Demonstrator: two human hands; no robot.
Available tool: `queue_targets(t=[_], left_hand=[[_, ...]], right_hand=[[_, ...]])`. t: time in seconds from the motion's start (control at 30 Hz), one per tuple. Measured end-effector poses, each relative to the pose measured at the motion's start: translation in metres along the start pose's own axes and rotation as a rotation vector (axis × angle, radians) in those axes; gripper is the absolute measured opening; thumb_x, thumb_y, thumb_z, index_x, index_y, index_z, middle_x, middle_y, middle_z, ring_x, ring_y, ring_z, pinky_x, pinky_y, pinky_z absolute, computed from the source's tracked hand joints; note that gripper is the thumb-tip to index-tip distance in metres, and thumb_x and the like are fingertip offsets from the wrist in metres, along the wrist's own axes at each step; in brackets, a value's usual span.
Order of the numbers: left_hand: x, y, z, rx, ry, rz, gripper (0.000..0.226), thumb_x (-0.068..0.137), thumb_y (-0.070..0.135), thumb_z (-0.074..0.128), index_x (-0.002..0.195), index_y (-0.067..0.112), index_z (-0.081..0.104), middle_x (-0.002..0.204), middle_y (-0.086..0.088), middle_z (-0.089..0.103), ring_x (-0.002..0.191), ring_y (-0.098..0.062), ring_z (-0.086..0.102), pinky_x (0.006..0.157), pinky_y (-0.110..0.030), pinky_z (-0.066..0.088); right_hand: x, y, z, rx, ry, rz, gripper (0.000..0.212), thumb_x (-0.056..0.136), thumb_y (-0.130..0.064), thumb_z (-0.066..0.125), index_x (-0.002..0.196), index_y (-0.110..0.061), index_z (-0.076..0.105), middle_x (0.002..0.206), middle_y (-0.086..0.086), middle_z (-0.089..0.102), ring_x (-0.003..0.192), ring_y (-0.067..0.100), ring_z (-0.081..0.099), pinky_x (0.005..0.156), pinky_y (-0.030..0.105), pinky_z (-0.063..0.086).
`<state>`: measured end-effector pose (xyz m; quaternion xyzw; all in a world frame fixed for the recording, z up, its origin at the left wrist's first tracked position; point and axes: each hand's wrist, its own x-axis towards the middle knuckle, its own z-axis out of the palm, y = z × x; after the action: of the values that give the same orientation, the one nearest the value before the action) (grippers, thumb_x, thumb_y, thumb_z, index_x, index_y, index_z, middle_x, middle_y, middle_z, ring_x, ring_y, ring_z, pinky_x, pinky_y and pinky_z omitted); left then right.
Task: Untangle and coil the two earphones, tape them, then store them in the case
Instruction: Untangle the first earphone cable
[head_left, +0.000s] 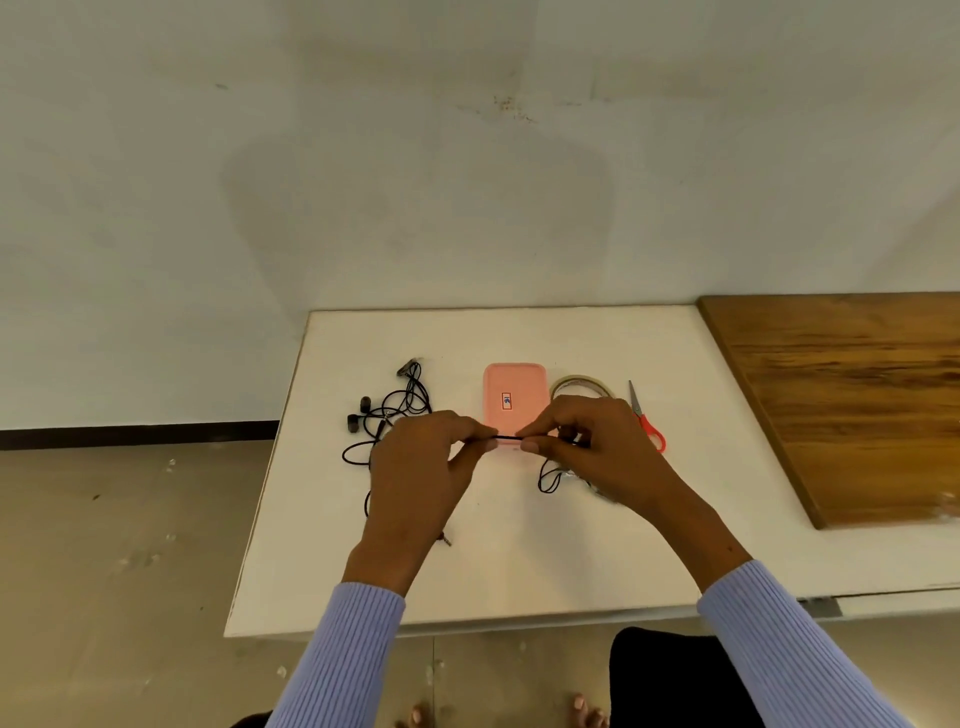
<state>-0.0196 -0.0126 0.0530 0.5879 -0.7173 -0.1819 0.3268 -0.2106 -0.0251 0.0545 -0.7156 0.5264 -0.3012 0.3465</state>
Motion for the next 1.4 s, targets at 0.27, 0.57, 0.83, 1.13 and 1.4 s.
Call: queue_targets(t=[0.27, 0.57, 0.83, 1.13, 1.4], left_hand=[[0.0, -0.023, -0.022, -0.069, 0.025, -0.213, 0.011, 0.078, 0.029, 0.073, 0.088, 0.035, 0.074, 0.086, 0.02, 0.07, 0.064, -0.002, 0.054, 0.059, -0.01, 0.034], [-0.001, -0.014, -0.01, -0.218, -0.383, -0.083, 0.077, 0.052, 0.045, 0.086, 0.123, 0.039, 0.057, 0.116, 0.018, 0.063, 0.067, -0.001, 0.054, 0.069, -0.02, 0.049], [0.003, -0.008, -0.003, -0.087, -0.144, -0.084, 0.012, 0.08, 0.034, 0.07, 0.09, 0.034, 0.075, 0.064, 0.02, 0.063, 0.055, -0.003, 0.048, 0.054, -0.01, 0.029], [0.003, -0.038, -0.023, -0.135, 0.046, -0.253, 0.016, 0.082, 0.02, 0.07, 0.095, 0.028, 0.075, 0.085, 0.005, 0.075, 0.059, -0.012, 0.06, 0.062, -0.021, 0.044], [-0.002, -0.015, -0.007, -0.124, -0.125, -0.003, 0.06, 0.07, 0.052, 0.071, 0.125, 0.034, 0.057, 0.126, 0.023, 0.055, 0.075, -0.008, 0.058, 0.076, -0.017, 0.048]], right_hand=[[-0.002, 0.011, -0.019, -0.08, 0.088, 0.062, 0.007, 0.078, -0.02, 0.074, 0.082, -0.027, 0.072, 0.078, -0.012, 0.068, 0.069, 0.001, 0.057, 0.062, 0.01, 0.041], [0.001, 0.005, 0.011, -0.271, 0.085, -0.003, 0.003, 0.082, -0.022, 0.069, 0.083, -0.02, 0.07, 0.076, -0.019, 0.059, 0.075, -0.014, 0.051, 0.06, 0.006, 0.038], [0.003, -0.008, 0.023, -0.025, 0.039, -0.026, 0.005, 0.08, -0.027, 0.071, 0.083, -0.023, 0.073, 0.073, -0.021, 0.062, 0.067, 0.005, 0.055, 0.057, 0.013, 0.04], [0.0, 0.01, -0.019, -0.049, 0.118, 0.091, 0.009, 0.078, -0.02, 0.073, 0.079, -0.029, 0.072, 0.074, -0.016, 0.067, 0.061, -0.002, 0.053, 0.058, 0.008, 0.039], [0.0, 0.004, -0.006, -0.078, 0.16, 0.035, 0.012, 0.077, -0.016, 0.074, 0.074, -0.027, 0.069, 0.073, -0.011, 0.066, 0.063, 0.004, 0.053, 0.055, 0.012, 0.039]])
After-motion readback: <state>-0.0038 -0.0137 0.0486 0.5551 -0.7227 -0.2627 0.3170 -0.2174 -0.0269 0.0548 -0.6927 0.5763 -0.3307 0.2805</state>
